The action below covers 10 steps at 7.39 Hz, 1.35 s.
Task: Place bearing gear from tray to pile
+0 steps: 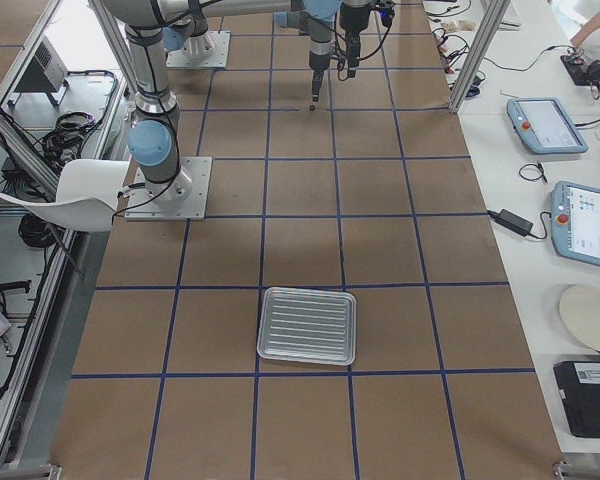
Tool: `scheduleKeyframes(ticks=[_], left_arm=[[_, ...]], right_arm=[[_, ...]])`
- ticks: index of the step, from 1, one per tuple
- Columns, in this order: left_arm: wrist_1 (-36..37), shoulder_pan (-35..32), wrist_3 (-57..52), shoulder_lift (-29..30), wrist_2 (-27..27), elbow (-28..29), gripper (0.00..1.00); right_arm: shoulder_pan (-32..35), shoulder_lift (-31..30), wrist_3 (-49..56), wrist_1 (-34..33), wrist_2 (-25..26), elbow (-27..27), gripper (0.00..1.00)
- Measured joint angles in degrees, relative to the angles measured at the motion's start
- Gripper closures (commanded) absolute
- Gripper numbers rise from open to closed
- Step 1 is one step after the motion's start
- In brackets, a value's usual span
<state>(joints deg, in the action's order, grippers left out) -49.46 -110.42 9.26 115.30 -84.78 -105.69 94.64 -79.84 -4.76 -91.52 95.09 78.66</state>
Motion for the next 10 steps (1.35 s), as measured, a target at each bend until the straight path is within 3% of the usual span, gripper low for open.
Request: scheduleKeyframes(ticks=[2, 6, 7, 8, 9, 10], left_arm=[[0.27, -0.7, 0.05, 0.76, 0.04, -0.19, 0.19], [1.36, -1.68, 1.0, 1.86, 0.12, -0.22, 0.23], [1.67, -1.79, 1.18, 2.28, 0.12, -0.22, 0.39], [1.89, -1.82, 1.22, 2.66, 0.1, -0.21, 0.77], [2.22, -1.84, 1.26, 2.86, 0.1, -0.17, 1.0], [2.79, -1.88, 1.26, 2.88, 0.04, -0.12, 1.0]], right_arm=[[-0.34, -0.23, 0.36, -2.1, -2.94, 0.54, 0.0], [-1.38, -2.29, -0.06, -2.64, -4.75, 4.15, 0.0], [-1.51, -2.61, 0.05, -2.92, -4.75, 4.87, 0.0], [-1.49, -2.77, -0.05, -3.15, -4.75, 5.32, 0.0], [-1.5, -2.8, -0.14, -3.74, -4.75, 5.52, 0.0], [-1.52, -2.8, -0.23, -4.44, -4.74, 5.59, 0.0]])
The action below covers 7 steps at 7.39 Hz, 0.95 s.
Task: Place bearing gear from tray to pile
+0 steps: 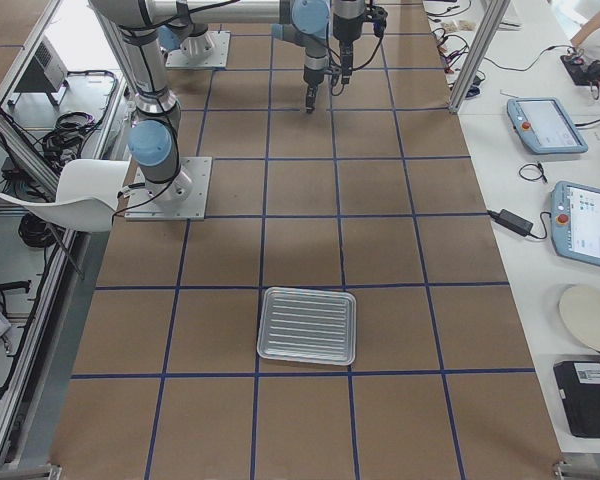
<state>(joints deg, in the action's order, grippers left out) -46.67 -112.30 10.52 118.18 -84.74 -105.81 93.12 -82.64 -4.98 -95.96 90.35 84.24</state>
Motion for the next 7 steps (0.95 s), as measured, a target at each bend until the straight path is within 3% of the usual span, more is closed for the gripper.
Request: scheduleKeyframes(ticks=[4, 7], left_arm=[[0.01, 1.48, -0.88, -1.99, -0.6, 0.65, 1.0], [-6.52, 12.28, -6.68, -5.54, -1.14, 2.46, 1.0]], right_arm=[[-0.04, 0.02, 0.02, -1.12, -0.07, 0.04, 0.0], [-0.15, 0.02, 0.08, -1.28, -0.12, 0.04, 0.0]])
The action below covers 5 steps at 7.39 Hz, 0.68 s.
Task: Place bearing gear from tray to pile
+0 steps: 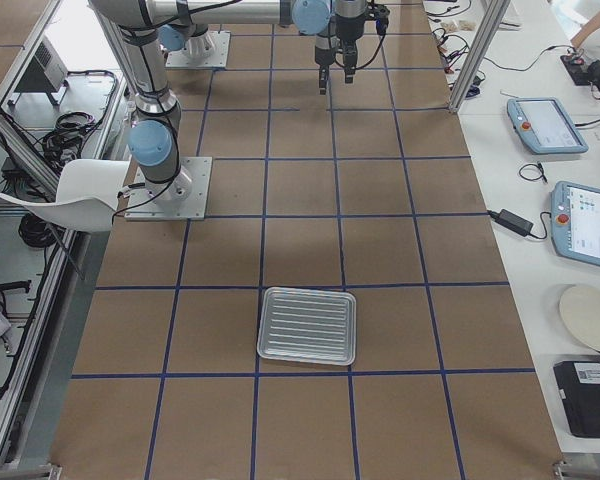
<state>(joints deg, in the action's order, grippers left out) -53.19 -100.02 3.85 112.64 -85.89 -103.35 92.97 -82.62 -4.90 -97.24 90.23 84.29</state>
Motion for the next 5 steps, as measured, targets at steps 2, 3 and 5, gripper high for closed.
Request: scheduleKeyframes(ticks=[2, 3, 5], left_arm=[[-9.95, 11.73, -10.94, -2.96, -3.77, 3.49, 1.0], [-13.97, 17.39, -16.87, -4.02, -5.99, 4.79, 1.0], [-16.74, 28.43, -27.14, -4.91, -9.09, 4.67, 1.0]], right_arm=[[-0.08, 0.0, -0.02, 0.04, 0.04, 0.0, 0.0], [-0.08, 0.0, -0.04, 0.04, 0.06, 0.0, 0.0], [-0.03, 0.0, -0.2, 0.02, 0.06, 0.0, 0.0]])
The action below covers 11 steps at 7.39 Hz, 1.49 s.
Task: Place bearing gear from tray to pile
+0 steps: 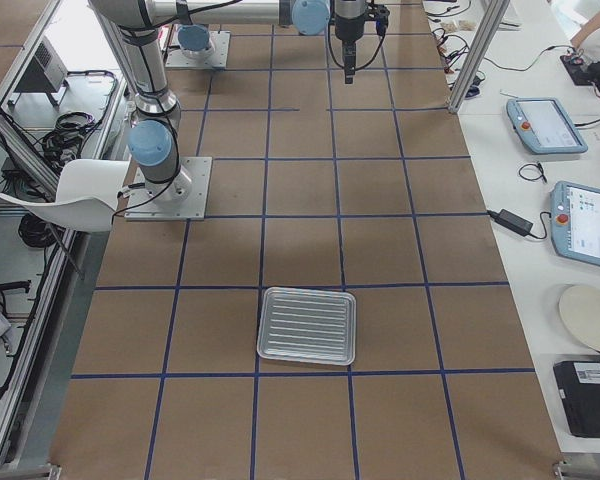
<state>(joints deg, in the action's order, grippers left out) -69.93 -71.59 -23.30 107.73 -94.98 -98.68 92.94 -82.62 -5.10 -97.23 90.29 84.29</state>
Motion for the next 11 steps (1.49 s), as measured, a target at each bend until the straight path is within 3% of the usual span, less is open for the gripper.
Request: scheduleKeyframes(ticks=[4, 10, 11], left_arm=[[4.53, 17.07, -13.84, 1.4, -0.63, -5.05, 1.0], [8.88, 19.99, -16.82, 2.71, -0.56, -10.39, 1.0], [9.52, 19.99, -17.18, 3.0, -0.56, -10.5, 0.95]], right_arm=[[0.04, 0.0, -0.08, -0.09, -0.05, 0.0, 0.0], [0.04, 0.0, -0.01, -0.95, 0.0, 0.0, 0.0], [0.04, 0.0, 0.02, -1.0, 0.01, 0.0, 0.0]])
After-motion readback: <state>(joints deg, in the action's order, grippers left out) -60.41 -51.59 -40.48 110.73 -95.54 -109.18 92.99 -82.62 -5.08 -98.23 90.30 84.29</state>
